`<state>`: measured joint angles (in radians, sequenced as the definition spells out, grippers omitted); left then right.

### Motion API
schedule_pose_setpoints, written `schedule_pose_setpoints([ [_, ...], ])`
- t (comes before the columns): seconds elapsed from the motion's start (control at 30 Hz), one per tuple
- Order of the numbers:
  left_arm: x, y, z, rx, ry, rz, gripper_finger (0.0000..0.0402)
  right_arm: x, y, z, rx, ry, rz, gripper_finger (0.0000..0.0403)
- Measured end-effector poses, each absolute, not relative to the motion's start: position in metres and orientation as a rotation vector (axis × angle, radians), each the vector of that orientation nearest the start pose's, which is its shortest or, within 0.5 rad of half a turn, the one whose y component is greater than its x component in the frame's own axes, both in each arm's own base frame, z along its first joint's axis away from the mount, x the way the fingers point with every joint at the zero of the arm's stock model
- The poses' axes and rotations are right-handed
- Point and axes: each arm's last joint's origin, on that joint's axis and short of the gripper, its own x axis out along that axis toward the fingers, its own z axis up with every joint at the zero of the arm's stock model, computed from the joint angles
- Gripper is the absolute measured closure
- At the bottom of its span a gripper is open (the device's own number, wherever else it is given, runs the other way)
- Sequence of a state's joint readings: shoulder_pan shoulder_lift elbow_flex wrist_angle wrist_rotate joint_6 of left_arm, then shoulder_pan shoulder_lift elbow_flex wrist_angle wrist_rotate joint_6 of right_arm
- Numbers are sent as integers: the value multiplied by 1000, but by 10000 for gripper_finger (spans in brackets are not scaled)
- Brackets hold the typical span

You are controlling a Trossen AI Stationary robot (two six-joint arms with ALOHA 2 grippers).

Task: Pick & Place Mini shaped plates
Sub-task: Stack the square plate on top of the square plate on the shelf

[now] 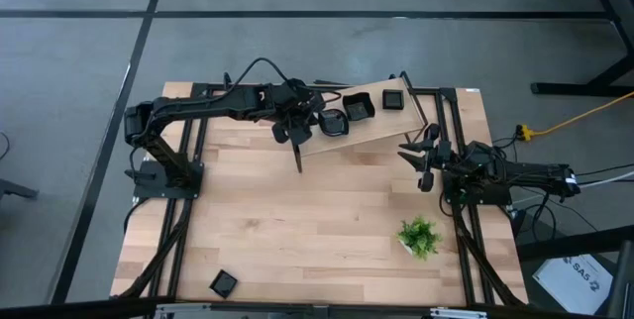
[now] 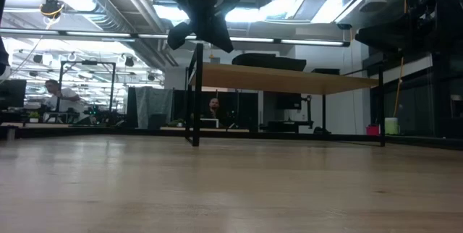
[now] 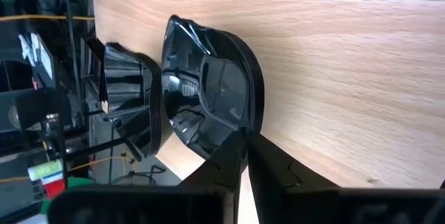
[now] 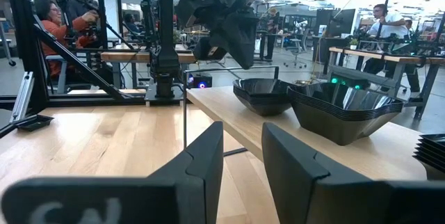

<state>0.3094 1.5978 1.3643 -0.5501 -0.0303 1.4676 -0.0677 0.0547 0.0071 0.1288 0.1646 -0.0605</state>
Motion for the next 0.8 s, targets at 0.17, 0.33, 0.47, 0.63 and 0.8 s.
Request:
schedule_pose_setpoints([
  [0.17,331,107,301,1206,858,-274,368,99,-12,174,-56,-74,-235,302],
  [0.33,332,103,301,1065,862,-205,353,99,-12,174,-56,-74,-235,302],
  [0.47,334,91,303,979,880,-122,343,99,-12,174,-56,-74,-235,302],
  [0.63,337,64,308,877,859,-58,332,99,-12,174,-56,-74,-235,302],
  [0.8,336,32,306,796,906,-11,330,99,-12,174,-57,-74,-235,302],
])
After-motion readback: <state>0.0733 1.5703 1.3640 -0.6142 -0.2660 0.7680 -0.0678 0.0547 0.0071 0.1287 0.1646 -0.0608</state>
